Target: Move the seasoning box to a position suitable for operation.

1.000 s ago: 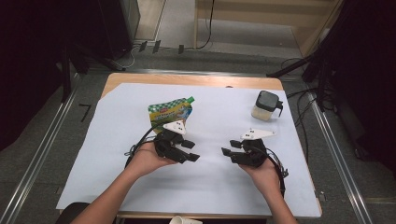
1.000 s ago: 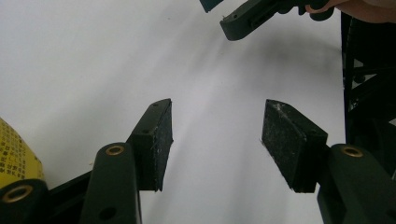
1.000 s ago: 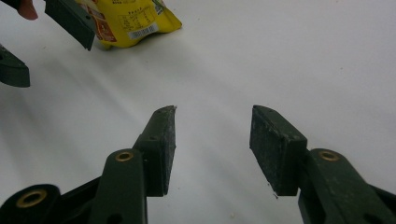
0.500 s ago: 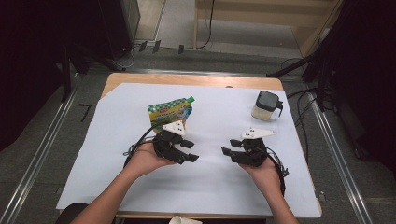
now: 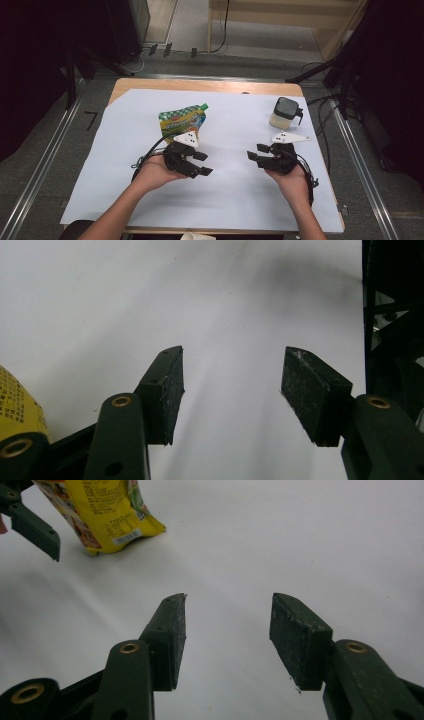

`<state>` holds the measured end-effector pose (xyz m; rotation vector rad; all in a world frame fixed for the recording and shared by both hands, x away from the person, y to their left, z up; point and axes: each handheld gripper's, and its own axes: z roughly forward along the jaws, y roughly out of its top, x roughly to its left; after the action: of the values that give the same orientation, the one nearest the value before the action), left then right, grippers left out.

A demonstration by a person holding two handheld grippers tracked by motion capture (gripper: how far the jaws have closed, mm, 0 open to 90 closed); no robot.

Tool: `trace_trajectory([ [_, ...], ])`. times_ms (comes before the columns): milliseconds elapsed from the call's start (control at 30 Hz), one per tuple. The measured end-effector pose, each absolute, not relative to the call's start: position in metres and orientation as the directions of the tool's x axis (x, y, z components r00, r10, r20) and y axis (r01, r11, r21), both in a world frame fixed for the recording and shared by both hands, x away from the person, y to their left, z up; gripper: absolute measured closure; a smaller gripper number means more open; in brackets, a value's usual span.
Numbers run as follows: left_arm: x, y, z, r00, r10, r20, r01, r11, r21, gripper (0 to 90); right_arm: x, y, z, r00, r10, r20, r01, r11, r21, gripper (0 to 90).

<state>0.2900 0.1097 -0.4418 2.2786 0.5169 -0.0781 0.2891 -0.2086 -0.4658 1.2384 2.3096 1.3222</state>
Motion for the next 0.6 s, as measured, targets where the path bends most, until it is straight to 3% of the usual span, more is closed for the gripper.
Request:
trace_trajectory([
  [333, 0.284, 0.126, -0.432, 0.914, 0.361, -0.188, 0.382, -0.606, 0.698, 44.1, 0.294, -0.207, -0.465, -0.639, 0.744, 0.196, 0.548, 0.261, 0.795, 49.4],
  [600, 0.28, 0.134, -0.431, 0.909, 0.371, -0.189, 0.389, -0.595, 0.703, 43.7, 0.306, -0.221, -0.463, -0.595, 0.782, 0.186, 0.56, 0.237, 0.794, 49.4],
])
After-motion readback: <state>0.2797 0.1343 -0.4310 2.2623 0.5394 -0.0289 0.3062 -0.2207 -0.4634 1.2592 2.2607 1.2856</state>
